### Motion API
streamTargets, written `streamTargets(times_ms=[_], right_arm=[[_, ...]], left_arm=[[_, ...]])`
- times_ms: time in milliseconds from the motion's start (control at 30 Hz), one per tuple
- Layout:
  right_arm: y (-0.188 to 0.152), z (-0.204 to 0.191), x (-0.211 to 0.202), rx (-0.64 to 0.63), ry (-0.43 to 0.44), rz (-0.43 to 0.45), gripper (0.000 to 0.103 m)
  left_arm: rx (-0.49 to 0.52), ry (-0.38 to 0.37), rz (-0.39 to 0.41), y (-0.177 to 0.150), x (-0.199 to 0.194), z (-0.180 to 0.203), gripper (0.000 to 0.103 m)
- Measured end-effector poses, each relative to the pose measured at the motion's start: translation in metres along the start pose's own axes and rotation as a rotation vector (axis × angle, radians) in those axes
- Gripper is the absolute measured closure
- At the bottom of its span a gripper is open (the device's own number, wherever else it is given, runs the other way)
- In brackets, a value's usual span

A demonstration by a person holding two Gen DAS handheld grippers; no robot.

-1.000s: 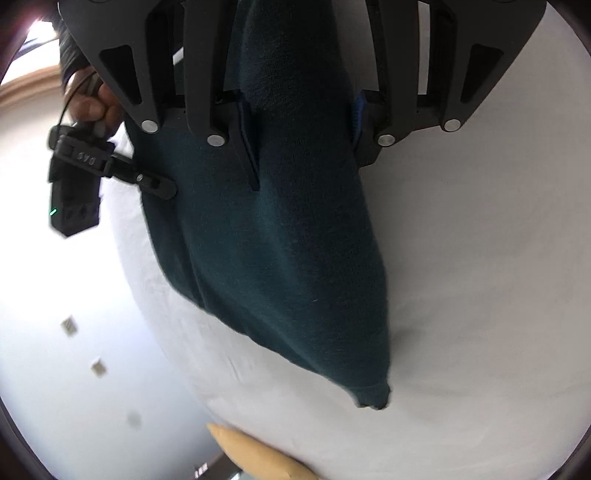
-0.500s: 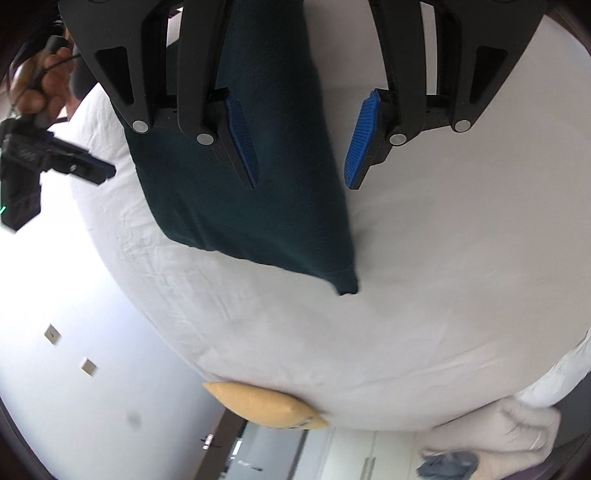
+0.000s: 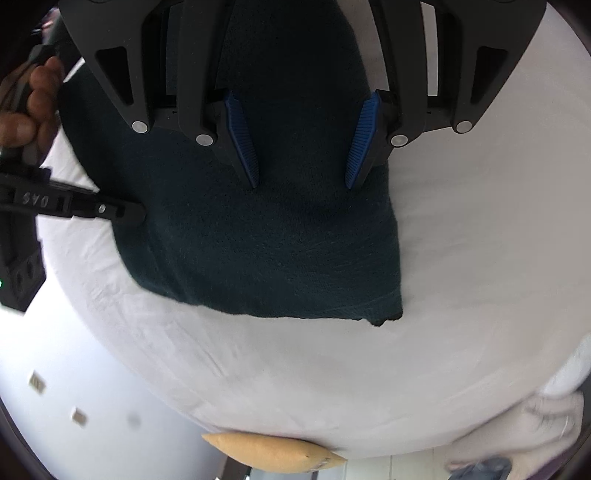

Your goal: Fold small clothes

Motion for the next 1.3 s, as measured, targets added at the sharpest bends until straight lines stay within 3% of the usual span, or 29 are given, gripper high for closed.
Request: streamTargets(times_ms=[200, 267, 333, 433, 533, 633, 833, 967, 1067, 1167, 1200, 1233, 1300], right_arm=[[-0.005, 0.015, -0.008, 0.029, 0.044, 0.014, 0.103], [-0.006, 0.002, -0.020, 0.002, 0.007, 0.026, 0.103], [-0.012, -0.014, -0.032, -0.045, -0.001, 0.040, 0.097], [-0.034, -0.029, -0.045, -0.089, 0.022, 0.020, 0.097], [-0.058, -0.020, -0.045, -0.127, -0.027, -0.007, 0.099], [-0.064, -0.003, -0.051, -0.061, -0.024, 0.020, 0.103], [-0.069, 0.003, -0.054, -0.155, -0.027, 0.056, 0.103], [-0.071, 0.011, -0.058, -0.120, 0.014, 0.083, 0.103], [-0.072, 0.001, -0.076, -0.169, -0.041, 0.129, 0.102], [-0.077, -0.016, -0.111, -0.270, -0.104, 0.212, 0.064], [-0.077, -0.021, -0.121, -0.292, -0.121, 0.249, 0.045], [-0.077, -0.027, -0.135, -0.317, -0.129, 0.301, 0.035], [-0.079, -0.043, -0.164, -0.367, -0.129, 0.403, 0.027]], left_arm=[[0.004, 0.014, 0.000, -0.004, 0.002, -0.002, 0.054], [0.001, 0.009, -0.014, -0.003, 0.003, -0.003, 0.054], [0.000, 0.012, -0.024, -0.003, 0.003, -0.004, 0.054], [0.002, 0.018, -0.018, -0.003, 0.001, -0.006, 0.054], [0.009, 0.022, -0.014, -0.003, 0.004, -0.005, 0.054], [0.015, 0.028, -0.011, -0.005, 0.003, -0.005, 0.054], [0.015, 0.040, 0.013, -0.008, 0.006, -0.004, 0.054], [0.009, 0.051, 0.038, -0.015, -0.004, -0.005, 0.054], [-0.032, 0.039, 0.077, -0.016, -0.022, -0.009, 0.054], [-0.037, 0.038, 0.126, -0.023, -0.050, -0.011, 0.054], [-0.022, 0.041, 0.171, -0.027, -0.068, -0.009, 0.053], [-0.006, 0.050, 0.207, -0.029, -0.080, -0.007, 0.053], [0.032, 0.080, 0.295, -0.032, -0.111, -0.004, 0.047]])
Point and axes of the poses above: each gripper's, at about its wrist camera, not at the fingertips, and x roughly the way its jaws point, z to its right, y to its top, the point moved 5 cm from there along x, roughly the way its jaws point, and after that the axes turned 10 degrees about z, right-handed, at the moved point
